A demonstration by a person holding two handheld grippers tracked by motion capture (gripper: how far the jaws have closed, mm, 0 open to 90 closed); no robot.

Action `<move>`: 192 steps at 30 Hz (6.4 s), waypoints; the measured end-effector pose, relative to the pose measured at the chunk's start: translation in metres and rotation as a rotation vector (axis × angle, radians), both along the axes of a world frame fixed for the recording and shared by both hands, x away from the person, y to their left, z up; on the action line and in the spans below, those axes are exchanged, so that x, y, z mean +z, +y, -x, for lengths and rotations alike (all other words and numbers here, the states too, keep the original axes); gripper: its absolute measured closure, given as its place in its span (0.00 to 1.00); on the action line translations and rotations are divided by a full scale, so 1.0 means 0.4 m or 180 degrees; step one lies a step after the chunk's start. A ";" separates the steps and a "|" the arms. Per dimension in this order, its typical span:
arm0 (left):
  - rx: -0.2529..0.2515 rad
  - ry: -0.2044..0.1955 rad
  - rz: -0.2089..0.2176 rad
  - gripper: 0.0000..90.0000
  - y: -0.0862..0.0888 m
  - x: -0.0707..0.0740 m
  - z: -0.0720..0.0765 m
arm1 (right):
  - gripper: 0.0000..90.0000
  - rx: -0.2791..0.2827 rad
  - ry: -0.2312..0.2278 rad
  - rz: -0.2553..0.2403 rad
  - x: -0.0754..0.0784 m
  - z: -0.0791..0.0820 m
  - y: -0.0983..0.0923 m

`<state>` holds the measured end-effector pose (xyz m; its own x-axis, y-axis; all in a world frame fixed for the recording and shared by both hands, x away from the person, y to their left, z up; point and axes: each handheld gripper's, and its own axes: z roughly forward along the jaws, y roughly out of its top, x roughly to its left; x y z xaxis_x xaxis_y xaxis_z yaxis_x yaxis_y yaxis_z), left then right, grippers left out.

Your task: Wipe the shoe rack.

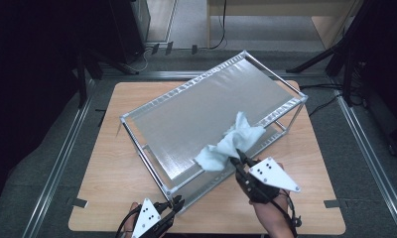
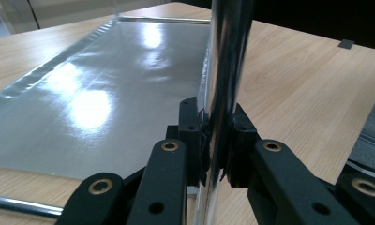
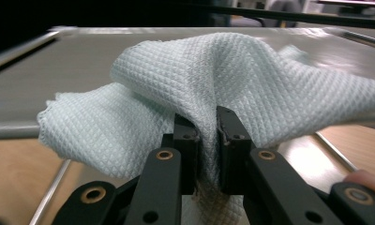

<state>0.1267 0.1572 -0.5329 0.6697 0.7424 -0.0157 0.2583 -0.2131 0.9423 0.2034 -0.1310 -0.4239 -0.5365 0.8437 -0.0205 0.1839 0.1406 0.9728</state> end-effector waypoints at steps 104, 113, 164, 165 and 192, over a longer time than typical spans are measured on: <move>0.0530 -0.0034 -0.0197 0.91 0.129 -0.008 -0.103 | 0.91 0.0157 0.0553 0.0261 -0.211 -0.006 -0.132; 0.0210 0.0008 -0.0128 0.91 0.065 -0.010 -0.045 | 0.72 -0.0385 0.0644 0.0414 -0.221 -0.076 -0.150; -0.0042 0.0005 -0.0092 0.91 0.010 0.007 -0.046 | 0.91 -0.0235 0.0430 0.0087 -0.073 -0.008 -0.237; -0.0040 0.0006 -0.0091 0.91 0.010 0.007 -0.046 | 0.91 -0.0214 0.0421 0.0127 -0.075 -0.006 -0.227; -0.0059 -0.0007 -0.0081 0.91 0.001 0.002 -0.041 | 0.84 0.0397 0.0576 0.0708 -0.243 -0.038 0.016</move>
<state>0.1433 0.1577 -0.5320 0.6835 0.7299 0.0045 0.2519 -0.2417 0.9371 0.2187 -0.1248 -0.5213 -0.6475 0.7565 -0.0919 0.3191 0.3786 0.8688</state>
